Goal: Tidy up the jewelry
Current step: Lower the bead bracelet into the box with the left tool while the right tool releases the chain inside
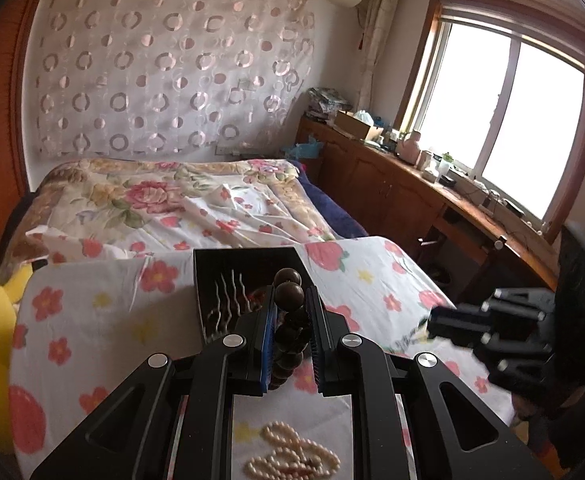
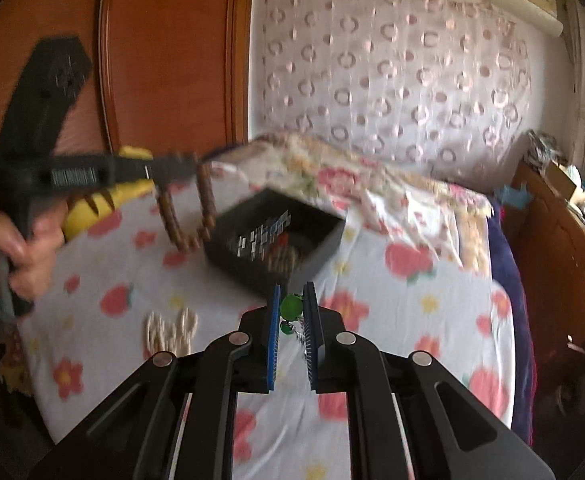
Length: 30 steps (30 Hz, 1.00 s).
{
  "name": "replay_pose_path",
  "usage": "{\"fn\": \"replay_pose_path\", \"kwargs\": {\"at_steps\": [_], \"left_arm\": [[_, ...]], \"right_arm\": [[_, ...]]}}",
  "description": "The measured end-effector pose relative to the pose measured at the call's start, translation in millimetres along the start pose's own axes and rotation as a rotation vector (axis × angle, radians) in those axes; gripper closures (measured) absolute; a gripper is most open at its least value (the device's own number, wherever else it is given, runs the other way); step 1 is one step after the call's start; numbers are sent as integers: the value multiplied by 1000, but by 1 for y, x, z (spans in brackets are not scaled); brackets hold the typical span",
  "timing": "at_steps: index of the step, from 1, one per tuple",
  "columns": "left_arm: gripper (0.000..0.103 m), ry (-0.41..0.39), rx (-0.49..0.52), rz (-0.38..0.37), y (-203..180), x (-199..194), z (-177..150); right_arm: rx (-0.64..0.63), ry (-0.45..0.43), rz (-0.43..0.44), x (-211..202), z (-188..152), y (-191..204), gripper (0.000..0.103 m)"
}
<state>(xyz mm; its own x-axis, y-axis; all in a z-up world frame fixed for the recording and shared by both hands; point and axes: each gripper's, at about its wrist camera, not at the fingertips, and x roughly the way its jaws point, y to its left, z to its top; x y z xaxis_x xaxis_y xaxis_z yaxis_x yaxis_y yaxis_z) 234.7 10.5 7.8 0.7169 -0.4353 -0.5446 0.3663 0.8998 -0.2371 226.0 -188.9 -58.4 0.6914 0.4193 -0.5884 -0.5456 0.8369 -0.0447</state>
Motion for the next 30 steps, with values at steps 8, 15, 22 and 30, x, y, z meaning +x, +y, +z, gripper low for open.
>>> {"fn": "replay_pose_path", "kwargs": {"at_steps": [8,15,22,30], "left_arm": [[89,29,12,-32,8,24,20],[89,92,6,-30,23,58,21],[88,112,-9,-8,38,70,18],[76,94,-46,22,57,46,6]], "right_arm": [[-14,-73,67,15,51,-16,90],[-36,-68,116,43,75,-16,90],[-34,-38,155,68,81,-15,90],[-36,18,158,104,76,-6,90]]}}
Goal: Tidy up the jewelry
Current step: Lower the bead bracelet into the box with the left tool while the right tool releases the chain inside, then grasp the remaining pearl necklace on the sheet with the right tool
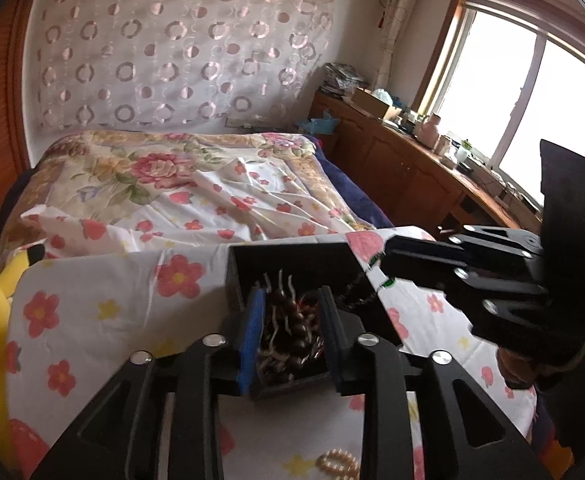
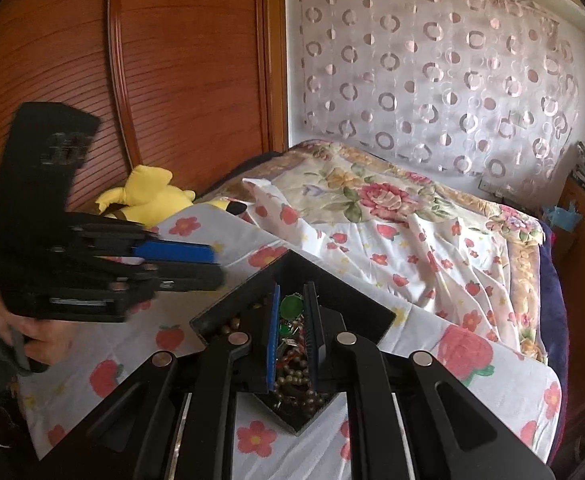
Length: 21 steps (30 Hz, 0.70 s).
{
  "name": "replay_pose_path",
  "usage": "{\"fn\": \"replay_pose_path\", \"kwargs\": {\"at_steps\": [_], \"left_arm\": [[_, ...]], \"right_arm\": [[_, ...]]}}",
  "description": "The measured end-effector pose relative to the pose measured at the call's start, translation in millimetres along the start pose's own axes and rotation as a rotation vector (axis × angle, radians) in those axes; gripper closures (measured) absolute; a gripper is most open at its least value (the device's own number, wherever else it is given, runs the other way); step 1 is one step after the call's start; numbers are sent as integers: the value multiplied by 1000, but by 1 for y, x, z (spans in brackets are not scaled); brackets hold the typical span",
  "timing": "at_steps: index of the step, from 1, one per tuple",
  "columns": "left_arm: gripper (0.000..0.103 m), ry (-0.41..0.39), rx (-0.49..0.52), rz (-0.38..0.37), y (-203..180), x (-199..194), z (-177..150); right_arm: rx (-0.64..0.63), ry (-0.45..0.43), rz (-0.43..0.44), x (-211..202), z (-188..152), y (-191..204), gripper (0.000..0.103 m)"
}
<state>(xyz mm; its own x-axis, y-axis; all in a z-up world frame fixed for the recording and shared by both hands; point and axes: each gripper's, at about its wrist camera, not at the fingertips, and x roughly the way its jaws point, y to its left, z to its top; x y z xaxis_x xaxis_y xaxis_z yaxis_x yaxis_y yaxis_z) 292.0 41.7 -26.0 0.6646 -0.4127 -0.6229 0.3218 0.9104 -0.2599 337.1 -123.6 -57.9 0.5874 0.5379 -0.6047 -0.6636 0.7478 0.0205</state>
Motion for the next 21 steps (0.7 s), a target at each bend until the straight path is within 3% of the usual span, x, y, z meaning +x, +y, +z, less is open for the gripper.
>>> {"fn": "replay_pose_path", "kwargs": {"at_steps": [3,5,6,7,9,11,14,17,21], "left_arm": [[72,1,-4,21,6,-10,-10],[63,-2,-10,32,10,-18,-18],[62,-5,-12,42,12,-22,-21],[61,-10,-14,54,14,-27,-25],[60,-13,-22,80,19,-35,-34],[48,-17,-32,97,24,-42,-41],[40,-23,-42,126,29,-52,-55],[28,-20,-52,147,32,-60,-69],[25,-10,-55,174,35,-65,-84]], "right_arm": [[-8,9,-1,8,0,2,88],[-15,11,-19,11,-1,5,87],[-16,15,-24,13,-1,7,75],[-15,10,-28,12,-2,8,73],[-11,11,-29,10,-5,11,73],[-4,11,-33,6,-10,15,73],[-4,26,-7,-4,-25,29,73],[-5,85,33,-4,-50,48,73],[-16,169,80,3,-84,76,80]]}}
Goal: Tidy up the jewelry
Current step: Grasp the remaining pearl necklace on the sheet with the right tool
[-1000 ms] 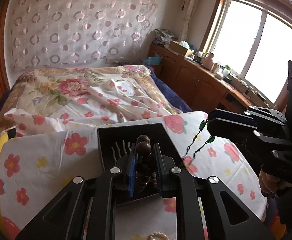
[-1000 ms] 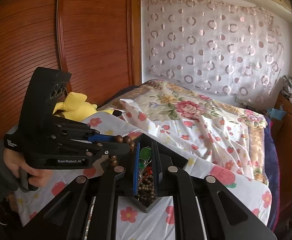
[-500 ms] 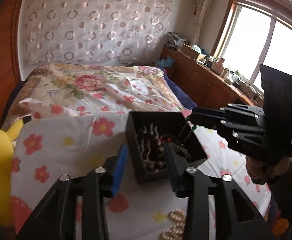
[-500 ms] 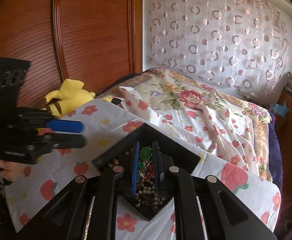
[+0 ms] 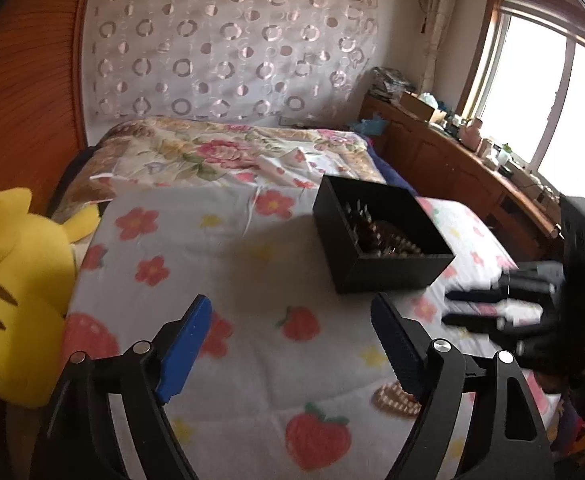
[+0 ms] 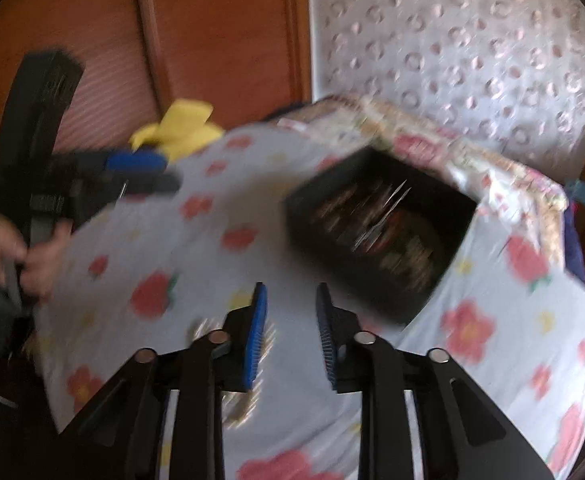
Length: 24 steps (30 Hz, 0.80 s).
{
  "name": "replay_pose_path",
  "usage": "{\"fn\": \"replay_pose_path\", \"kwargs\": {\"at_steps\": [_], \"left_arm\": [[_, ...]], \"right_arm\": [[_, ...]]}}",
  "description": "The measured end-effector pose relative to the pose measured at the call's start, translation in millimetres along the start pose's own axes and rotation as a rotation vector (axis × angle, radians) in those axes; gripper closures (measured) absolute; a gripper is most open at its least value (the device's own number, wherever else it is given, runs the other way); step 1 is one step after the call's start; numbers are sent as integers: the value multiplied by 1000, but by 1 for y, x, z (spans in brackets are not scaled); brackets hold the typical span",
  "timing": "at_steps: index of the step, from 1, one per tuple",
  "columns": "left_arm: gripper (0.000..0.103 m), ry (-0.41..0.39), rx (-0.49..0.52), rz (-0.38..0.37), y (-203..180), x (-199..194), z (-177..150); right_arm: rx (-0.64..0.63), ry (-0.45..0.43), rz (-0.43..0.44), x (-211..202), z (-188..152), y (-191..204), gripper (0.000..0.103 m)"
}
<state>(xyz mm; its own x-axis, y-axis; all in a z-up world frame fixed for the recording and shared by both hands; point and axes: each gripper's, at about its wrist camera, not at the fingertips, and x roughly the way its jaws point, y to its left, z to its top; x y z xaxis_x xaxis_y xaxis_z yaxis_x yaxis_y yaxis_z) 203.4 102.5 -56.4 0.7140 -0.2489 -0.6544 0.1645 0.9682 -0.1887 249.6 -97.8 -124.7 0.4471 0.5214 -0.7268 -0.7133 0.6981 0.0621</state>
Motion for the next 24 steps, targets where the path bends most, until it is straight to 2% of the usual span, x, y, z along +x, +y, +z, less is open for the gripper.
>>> {"fn": "replay_pose_path", "kwargs": {"at_steps": [5,9,18,22,24], "left_arm": [[22,14,-8,22,5,-6,-15],[22,3,-34,46,16,-16,-19],[22,-14,-103,132,52,-39,-27],[22,-7,-112,137,55,-39,-30],[22,-2,-107,133,51,-37,-30]], "right_arm": [[11,71,43,14,-27,21,80],[7,84,60,12,-34,31,80],[-26,115,29,21,-38,37,80],[-45,120,21,24,-37,40,79],[-53,122,15,24,-37,40,84]]}}
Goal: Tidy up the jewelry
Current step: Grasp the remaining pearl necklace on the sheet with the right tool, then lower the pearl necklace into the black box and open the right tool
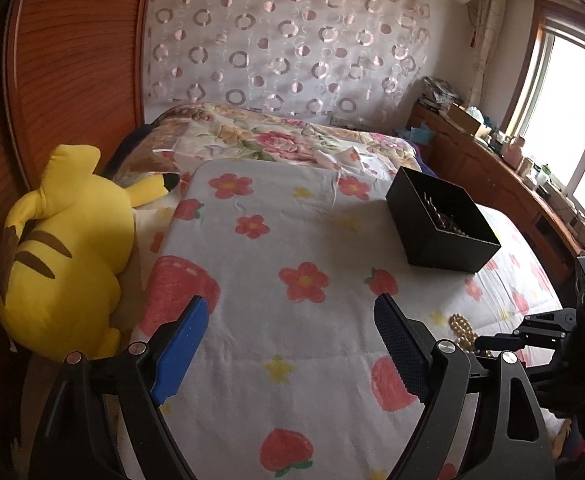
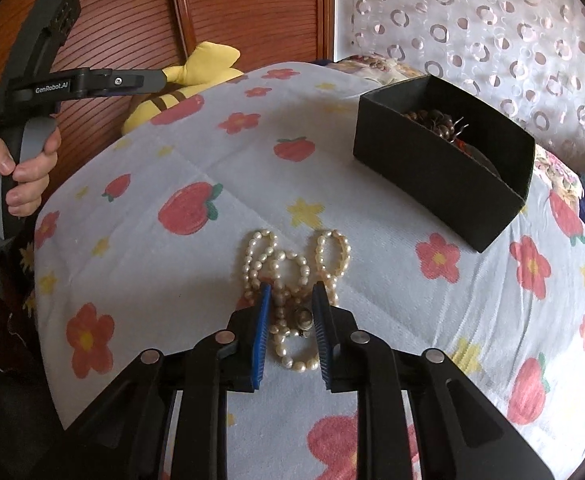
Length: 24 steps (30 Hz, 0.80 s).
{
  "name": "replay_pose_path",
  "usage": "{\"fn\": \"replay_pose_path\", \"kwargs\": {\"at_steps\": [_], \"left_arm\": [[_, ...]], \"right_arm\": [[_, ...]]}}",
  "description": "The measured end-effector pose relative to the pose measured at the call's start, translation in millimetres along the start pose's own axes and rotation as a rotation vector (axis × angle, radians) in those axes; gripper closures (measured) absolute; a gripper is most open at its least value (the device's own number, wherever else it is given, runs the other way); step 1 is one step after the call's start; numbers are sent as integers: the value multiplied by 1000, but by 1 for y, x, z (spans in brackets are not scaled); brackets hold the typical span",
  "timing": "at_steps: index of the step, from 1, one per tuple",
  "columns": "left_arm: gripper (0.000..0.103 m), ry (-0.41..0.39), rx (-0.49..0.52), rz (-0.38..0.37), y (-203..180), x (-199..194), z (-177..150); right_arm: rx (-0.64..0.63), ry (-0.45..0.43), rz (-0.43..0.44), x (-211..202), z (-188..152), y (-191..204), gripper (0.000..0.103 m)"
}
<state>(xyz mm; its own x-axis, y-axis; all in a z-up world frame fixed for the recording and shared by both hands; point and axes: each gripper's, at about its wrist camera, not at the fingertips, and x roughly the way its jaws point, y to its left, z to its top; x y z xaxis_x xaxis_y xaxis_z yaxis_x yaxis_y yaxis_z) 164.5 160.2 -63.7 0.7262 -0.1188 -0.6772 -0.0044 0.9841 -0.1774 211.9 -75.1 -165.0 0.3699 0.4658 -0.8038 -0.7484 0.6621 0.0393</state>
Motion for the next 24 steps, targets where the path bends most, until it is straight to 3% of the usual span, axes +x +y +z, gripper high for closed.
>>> {"fn": "replay_pose_path", "kwargs": {"at_steps": [3,12,19,24], "left_arm": [[22,5,12,-9,-5,2,-2],[22,36,41,-53,-28,13,-8],[22,40,84,-87,-54,21,-5],[22,-1,131,-100,-77,22,13]], "right_arm": [[14,0,12,-1,-1,-4,90],[36,-69,7,-24,-2,-12,92],[22,-174,-32,-62,24,-24,92],[-6,-245,-68,-88,49,-35,92]]}}
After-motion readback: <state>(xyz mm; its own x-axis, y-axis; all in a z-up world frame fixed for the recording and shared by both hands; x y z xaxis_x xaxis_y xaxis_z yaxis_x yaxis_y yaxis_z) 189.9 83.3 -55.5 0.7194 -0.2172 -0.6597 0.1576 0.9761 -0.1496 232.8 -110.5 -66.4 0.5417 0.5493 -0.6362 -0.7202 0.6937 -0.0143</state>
